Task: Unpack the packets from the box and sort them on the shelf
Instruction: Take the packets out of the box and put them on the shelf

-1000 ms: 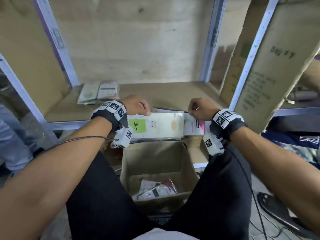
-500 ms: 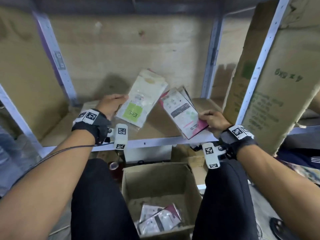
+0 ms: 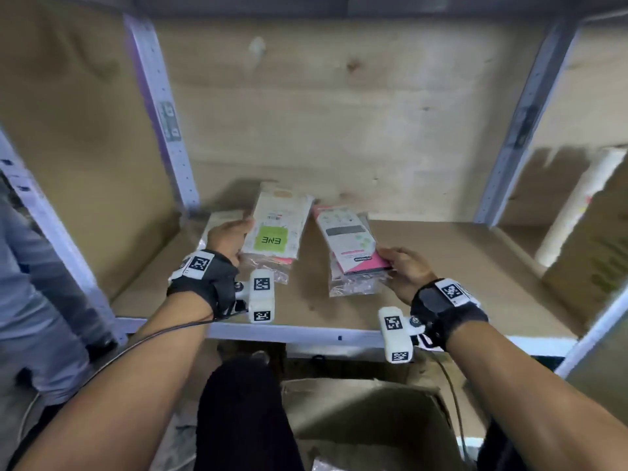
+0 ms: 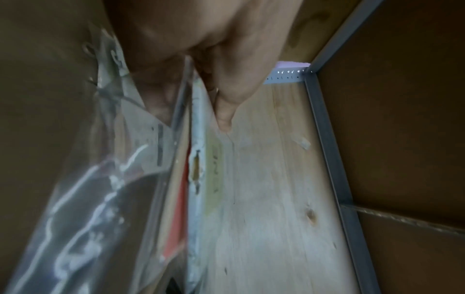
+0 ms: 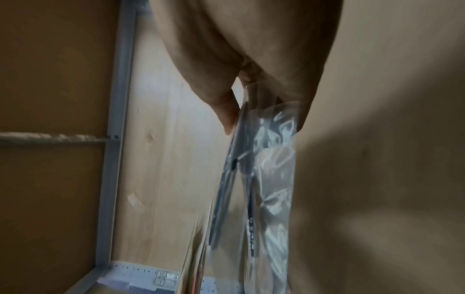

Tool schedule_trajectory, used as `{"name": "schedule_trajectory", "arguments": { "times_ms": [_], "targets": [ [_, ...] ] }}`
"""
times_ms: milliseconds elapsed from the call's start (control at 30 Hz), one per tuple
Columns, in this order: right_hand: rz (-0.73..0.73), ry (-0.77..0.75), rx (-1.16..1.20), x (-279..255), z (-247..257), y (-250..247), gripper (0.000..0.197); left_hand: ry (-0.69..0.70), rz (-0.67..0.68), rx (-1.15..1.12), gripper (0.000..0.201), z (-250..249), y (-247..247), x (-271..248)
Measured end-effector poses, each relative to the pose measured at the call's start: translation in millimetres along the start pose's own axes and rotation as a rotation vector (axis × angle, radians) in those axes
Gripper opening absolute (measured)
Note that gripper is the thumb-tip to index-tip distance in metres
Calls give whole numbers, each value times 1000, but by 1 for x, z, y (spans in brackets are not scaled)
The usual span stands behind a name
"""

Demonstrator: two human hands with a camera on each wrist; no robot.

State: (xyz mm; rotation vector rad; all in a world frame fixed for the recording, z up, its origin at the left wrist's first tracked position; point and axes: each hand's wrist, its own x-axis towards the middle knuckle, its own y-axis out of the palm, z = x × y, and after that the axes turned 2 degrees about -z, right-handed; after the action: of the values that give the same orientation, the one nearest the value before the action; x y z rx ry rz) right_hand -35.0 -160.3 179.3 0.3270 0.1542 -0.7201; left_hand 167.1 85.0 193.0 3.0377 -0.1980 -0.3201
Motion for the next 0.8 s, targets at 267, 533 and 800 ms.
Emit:
{"name": "schedule_trajectory", "arguments": {
  "times_ms": [267,533,800],
  "targets": [
    [73,29,6,73,-16,109,10,-8,-156,-17,16,-8,-53,88],
    [108,-42,-213,120,-44,190,8,-67,-256,153,20,9,-93,152],
    [50,-132,-473,132,-66,215,25,44,-305,617,35,27,-99,162]
  ]
}}
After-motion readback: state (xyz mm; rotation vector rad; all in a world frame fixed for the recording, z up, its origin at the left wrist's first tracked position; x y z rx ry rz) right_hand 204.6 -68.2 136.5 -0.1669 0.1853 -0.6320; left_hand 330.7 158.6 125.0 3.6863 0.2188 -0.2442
